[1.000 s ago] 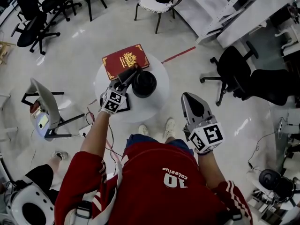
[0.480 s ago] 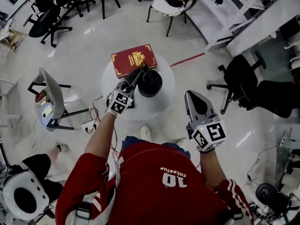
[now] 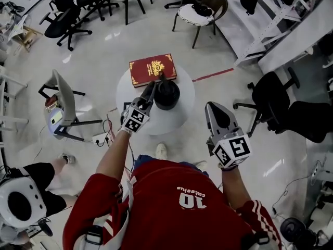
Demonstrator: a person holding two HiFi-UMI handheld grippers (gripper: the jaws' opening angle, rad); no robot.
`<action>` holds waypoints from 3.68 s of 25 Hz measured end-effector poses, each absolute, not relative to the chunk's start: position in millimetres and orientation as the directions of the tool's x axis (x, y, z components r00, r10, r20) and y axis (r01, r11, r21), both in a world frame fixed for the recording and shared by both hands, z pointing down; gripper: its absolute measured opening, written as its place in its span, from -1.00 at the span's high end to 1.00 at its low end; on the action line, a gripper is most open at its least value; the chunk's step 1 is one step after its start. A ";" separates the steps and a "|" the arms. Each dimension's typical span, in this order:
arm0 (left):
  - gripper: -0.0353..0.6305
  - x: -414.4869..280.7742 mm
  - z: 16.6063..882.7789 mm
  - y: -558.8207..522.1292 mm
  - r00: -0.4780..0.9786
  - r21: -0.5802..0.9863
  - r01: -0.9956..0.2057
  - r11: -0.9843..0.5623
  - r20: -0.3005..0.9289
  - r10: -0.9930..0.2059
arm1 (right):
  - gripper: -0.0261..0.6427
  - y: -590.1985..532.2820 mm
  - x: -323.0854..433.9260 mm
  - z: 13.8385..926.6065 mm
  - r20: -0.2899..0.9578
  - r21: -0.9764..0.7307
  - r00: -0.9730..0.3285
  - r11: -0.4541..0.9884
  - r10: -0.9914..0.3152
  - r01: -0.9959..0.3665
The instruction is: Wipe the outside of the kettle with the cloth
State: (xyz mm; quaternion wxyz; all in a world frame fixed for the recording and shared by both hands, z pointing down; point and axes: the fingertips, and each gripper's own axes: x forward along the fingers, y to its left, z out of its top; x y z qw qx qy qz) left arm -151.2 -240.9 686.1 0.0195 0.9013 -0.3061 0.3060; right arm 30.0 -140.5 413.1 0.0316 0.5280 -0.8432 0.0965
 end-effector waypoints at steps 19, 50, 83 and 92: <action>0.75 -97.5 680.1 -179.4 0.596 -0.148 -0.608 -0.780 0.564 -0.572 | 0.87 -100.3 90.0 406.1 0.137 -0.133 -0.504 0.488 -0.853 -0.862; 0.75 44.8 657.9 -165.1 0.717 -0.189 -0.428 -0.884 0.525 -0.459 | 0.87 -58.3 194.4 402.9 0.116 -0.143 -0.379 0.362 -0.918 -0.921; 0.75 -146.9 498.4 -254.2 0.657 -0.275 -0.653 -0.706 0.257 -0.709 | 0.87 -116.3 41.0 395.1 0.099 -0.137 -0.527 0.513 -0.844 -0.848; 0.75 -177.5 544.5 -283.6 0.665 -0.248 -0.624 -0.741 0.328 -0.671 | 0.87 -135.6 12.0 402.6 0.125 -0.136 -0.474 0.458 -0.872 -0.879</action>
